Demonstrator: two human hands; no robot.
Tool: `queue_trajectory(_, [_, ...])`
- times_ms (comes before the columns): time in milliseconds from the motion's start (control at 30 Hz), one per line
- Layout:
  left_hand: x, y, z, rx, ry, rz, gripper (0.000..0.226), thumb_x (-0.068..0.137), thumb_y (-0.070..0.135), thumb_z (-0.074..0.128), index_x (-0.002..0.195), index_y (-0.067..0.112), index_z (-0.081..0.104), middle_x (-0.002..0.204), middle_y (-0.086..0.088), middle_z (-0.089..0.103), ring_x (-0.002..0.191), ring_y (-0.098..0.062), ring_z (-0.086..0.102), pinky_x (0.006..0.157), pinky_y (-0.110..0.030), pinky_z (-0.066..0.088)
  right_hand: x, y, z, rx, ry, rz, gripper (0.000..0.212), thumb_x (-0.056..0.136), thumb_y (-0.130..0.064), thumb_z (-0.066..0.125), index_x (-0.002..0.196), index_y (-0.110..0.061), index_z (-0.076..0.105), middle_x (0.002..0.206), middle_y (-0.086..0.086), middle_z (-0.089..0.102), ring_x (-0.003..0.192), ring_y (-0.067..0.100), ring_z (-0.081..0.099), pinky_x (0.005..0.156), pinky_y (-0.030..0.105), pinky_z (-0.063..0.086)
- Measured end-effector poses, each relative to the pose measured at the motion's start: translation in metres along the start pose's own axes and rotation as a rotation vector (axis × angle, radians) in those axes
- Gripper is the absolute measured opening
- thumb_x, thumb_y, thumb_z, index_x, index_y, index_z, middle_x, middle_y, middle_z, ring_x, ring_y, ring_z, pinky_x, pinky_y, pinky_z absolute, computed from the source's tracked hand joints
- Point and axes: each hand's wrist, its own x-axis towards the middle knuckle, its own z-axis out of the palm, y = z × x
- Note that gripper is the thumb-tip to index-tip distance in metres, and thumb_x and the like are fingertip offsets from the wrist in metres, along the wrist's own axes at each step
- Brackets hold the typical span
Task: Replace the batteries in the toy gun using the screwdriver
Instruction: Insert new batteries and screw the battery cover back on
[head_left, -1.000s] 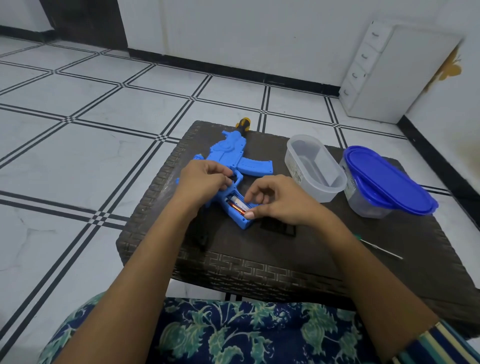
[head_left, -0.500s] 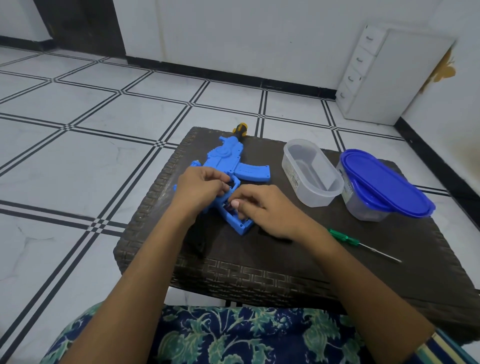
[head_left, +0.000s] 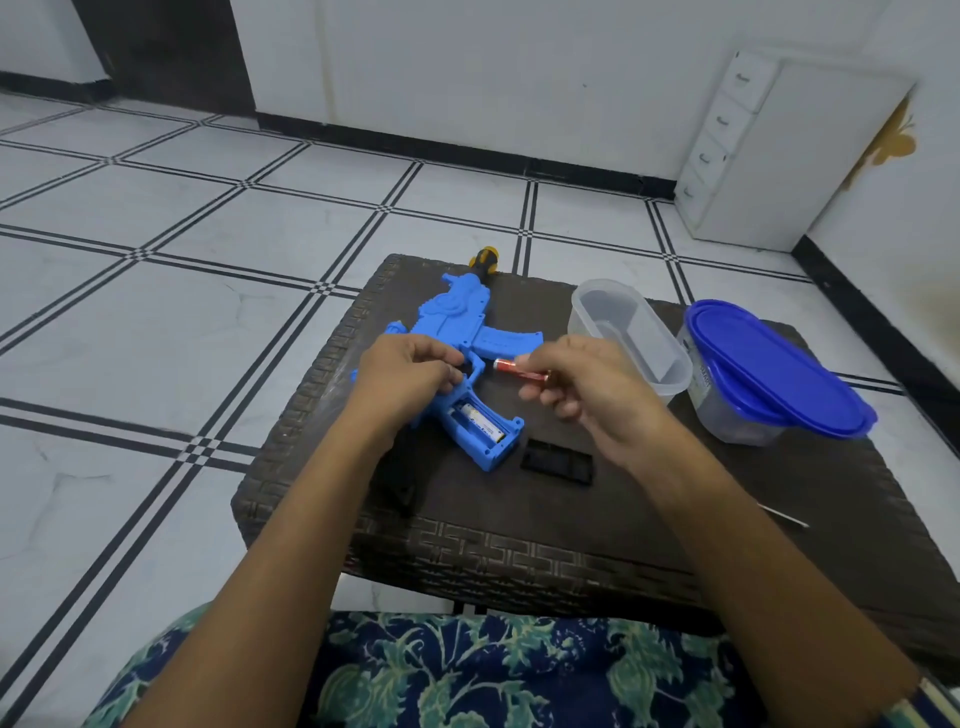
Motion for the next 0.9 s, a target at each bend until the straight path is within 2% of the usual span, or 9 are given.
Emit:
queue_trajectory(67, [0.0, 0.0, 0.0, 0.005, 0.004, 0.0, 0.025, 0.077, -0.006, 0.059, 0.074, 0.016, 0.069, 0.079, -0.01, 0.072, 0.07, -0.016, 0.063, 0.076, -0.027, 0.052, 0.001, 0.001, -0.003, 0.191, -0.067, 0.096, 0.009, 0.084, -0.008, 0.065, 0.077, -0.01, 0.06, 0.064, 0.008, 0.063, 0.049, 0.006, 0.045, 0.044, 0.016, 0.028])
queue_trajectory(200, [0.0, 0.001, 0.001, 0.016, 0.011, -0.006, 0.024, 0.078, -0.005, 0.059, 0.074, 0.017, 0.069, 0.081, -0.01, 0.072, 0.073, -0.016, 0.064, 0.078, -0.03, 0.054, 0.0, 0.005, 0.0, 0.421, -0.224, 0.218, 0.018, 0.085, -0.008, 0.059, 0.069, -0.01, 0.066, 0.066, 0.005, 0.056, 0.052, 0.008, 0.044, 0.043, 0.015, 0.031])
queue_trajectory(267, [0.0, 0.001, 0.001, 0.014, 0.012, -0.006, 0.025, 0.079, -0.005, 0.059, 0.075, 0.017, 0.069, 0.08, -0.01, 0.072, 0.073, -0.017, 0.064, 0.078, -0.029, 0.054, 0.0, 0.006, 0.002, 0.439, -0.266, 0.198, 0.004, 0.083, -0.008, 0.06, 0.084, -0.01, 0.064, 0.069, 0.006, 0.057, 0.053, 0.009, 0.047, 0.044, 0.015, 0.034])
queue_trajectory(300, [-0.001, 0.001, 0.001, 0.015, 0.012, -0.004, 0.025, 0.079, -0.005, 0.058, 0.075, 0.016, 0.069, 0.08, -0.01, 0.072, 0.073, -0.017, 0.064, 0.077, -0.028, 0.054, 0.001, 0.007, 0.003, 0.42, -0.274, 0.17, 0.011, 0.085, -0.007, 0.06, 0.095, -0.01, 0.062, 0.07, 0.007, 0.059, 0.053, 0.009, 0.049, 0.045, 0.016, 0.036])
queue_trajectory(367, [-0.001, 0.001, 0.001, 0.016, 0.015, 0.002, 0.024, 0.079, -0.006, 0.058, 0.076, 0.015, 0.07, 0.081, -0.011, 0.072, 0.073, -0.017, 0.064, 0.077, -0.028, 0.054, 0.002, 0.009, 0.005, 0.334, -0.262, 0.095, 0.025, 0.091, -0.005, 0.057, 0.115, -0.013, 0.059, 0.075, 0.009, 0.064, 0.056, 0.011, 0.052, 0.049, 0.019, 0.037])
queue_trajectory(433, [-0.002, 0.001, 0.001, 0.016, 0.013, 0.005, 0.024, 0.079, -0.006, 0.059, 0.076, 0.015, 0.07, 0.082, -0.012, 0.072, 0.074, -0.018, 0.064, 0.079, -0.029, 0.055, 0.002, 0.012, 0.009, 0.227, -0.224, 0.002, 0.029, 0.094, -0.005, 0.057, 0.121, -0.014, 0.059, 0.084, 0.014, 0.066, 0.061, 0.014, 0.054, 0.054, 0.023, 0.038])
queue_trajectory(567, [-0.002, 0.001, 0.0, 0.025, 0.012, 0.009, 0.022, 0.078, -0.005, 0.06, 0.077, 0.015, 0.071, 0.082, -0.013, 0.072, 0.075, -0.019, 0.065, 0.08, -0.031, 0.055, 0.002, 0.023, 0.017, -0.192, -0.081, -0.276, 0.023, 0.088, -0.007, 0.07, 0.108, -0.013, 0.063, 0.079, 0.019, 0.071, 0.068, 0.023, 0.065, 0.066, 0.033, 0.055])
queue_trajectory(700, [-0.003, 0.002, 0.0, 0.03, 0.015, 0.016, 0.019, 0.078, -0.004, 0.061, 0.08, 0.013, 0.071, 0.081, -0.013, 0.072, 0.071, -0.017, 0.063, 0.077, -0.029, 0.054, 0.001, 0.03, 0.025, -0.408, -0.068, -0.488, 0.018, 0.081, -0.006, 0.077, 0.092, -0.016, 0.068, 0.082, 0.002, 0.072, 0.078, 0.015, 0.069, 0.073, 0.023, 0.056])
queue_trajectory(900, [-0.002, 0.0, 0.0, 0.045, 0.006, 0.025, 0.019, 0.079, -0.002, 0.06, 0.08, 0.014, 0.071, 0.081, -0.011, 0.073, 0.072, -0.018, 0.065, 0.079, -0.033, 0.056, 0.005, 0.034, 0.022, -0.575, -0.079, -0.546, 0.017, 0.082, -0.01, 0.077, 0.098, -0.012, 0.074, 0.08, 0.001, 0.072, 0.068, 0.009, 0.068, 0.07, 0.021, 0.057])
